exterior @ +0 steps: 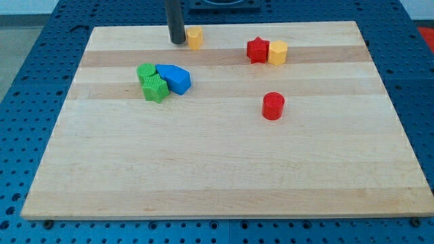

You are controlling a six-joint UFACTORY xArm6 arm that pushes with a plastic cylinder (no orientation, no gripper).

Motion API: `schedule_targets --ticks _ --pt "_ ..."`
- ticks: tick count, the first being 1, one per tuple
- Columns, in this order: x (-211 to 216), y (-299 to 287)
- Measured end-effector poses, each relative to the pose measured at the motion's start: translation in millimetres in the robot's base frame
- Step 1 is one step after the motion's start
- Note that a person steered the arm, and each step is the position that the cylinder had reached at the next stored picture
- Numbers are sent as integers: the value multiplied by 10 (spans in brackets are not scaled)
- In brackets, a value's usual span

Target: Move the yellow heart towards the red circle

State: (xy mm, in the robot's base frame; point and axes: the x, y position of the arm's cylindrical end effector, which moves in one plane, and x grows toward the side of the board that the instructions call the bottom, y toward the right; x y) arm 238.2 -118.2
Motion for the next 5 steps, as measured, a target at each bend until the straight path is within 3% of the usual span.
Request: schedule_targets --ticks 1,4,5 --pt "-81 -391" --pt "-81 1032" --pt "-151 1033"
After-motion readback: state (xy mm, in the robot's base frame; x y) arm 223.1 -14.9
